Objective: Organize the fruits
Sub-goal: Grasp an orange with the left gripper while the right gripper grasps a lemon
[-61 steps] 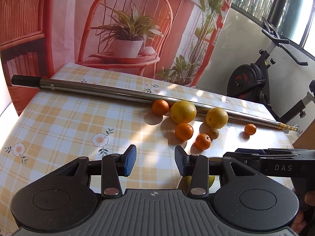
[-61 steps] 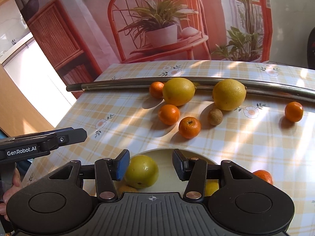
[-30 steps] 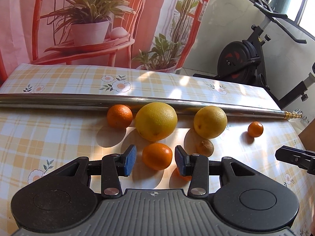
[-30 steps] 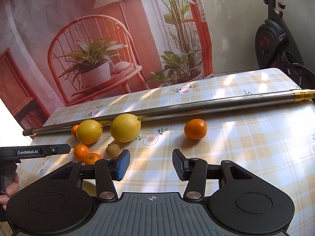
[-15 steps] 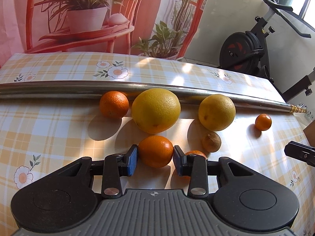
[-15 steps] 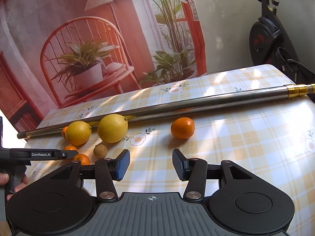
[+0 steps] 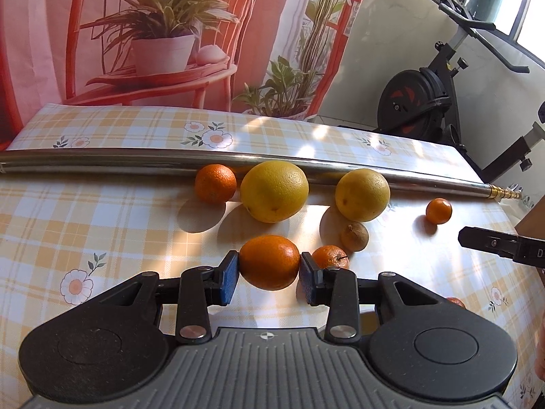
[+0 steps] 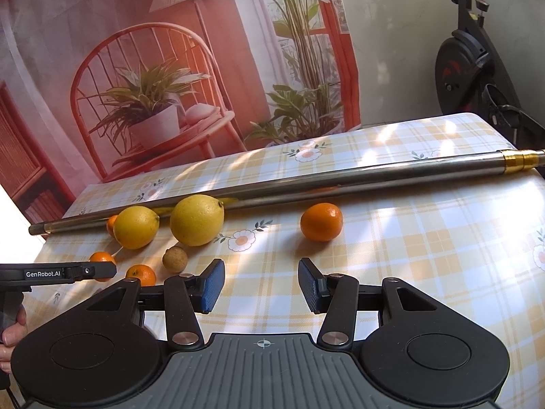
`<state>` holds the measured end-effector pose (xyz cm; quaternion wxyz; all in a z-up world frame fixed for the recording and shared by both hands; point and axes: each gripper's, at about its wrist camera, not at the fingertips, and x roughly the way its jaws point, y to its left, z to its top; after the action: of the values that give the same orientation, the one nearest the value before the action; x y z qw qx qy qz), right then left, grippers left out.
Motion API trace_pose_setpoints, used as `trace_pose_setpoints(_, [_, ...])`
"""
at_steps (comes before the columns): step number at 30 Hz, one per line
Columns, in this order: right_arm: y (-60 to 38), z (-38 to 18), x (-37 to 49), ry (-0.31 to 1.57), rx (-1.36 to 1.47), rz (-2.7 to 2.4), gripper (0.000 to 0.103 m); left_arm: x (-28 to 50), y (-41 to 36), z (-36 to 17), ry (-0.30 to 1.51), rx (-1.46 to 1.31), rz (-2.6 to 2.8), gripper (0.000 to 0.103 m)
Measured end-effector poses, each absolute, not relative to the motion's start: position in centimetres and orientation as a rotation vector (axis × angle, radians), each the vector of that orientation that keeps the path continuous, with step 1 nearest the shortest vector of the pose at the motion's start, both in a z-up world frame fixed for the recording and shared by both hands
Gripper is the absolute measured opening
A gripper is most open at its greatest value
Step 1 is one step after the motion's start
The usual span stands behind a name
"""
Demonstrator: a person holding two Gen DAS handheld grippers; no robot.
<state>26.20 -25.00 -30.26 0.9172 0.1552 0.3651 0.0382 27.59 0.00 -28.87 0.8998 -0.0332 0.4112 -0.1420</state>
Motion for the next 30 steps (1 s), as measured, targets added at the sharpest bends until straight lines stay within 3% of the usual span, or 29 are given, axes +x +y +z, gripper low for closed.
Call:
trace_pose_setpoints(8, [-22.2,-28.3,29.8,0.729,0.241,0.151,0.045,25.1,2.4,-27.3,0.809,-0.093,-0.261,0.040])
trace_pose_setpoints(13, [-20.3,-28.1,32.7,0.697,0.170,0.171,0.051,24.9,3.9,-26.9,0.814,-0.201,-0.218,0.040])
trace_pose_setpoints(15, [-19.5,-28.6,33.8,0.710,0.149,0.167,0.060,24.8,3.8,-26.8,0.804,-0.195,-0.208,0.040])
trace_pose_setpoints(21, [-17.9,-30.3,36.3,0.766,0.131,0.166,0.070,24.6,3.7,-26.7,0.793,-0.188,-0.217,0.040])
trace_pose_setpoints(30, [-17.0,-32.3,38.1,0.826,0.155,0.145,0.071,24.2,3.3,-27.1,0.782,-0.166,-0.219,0.040])
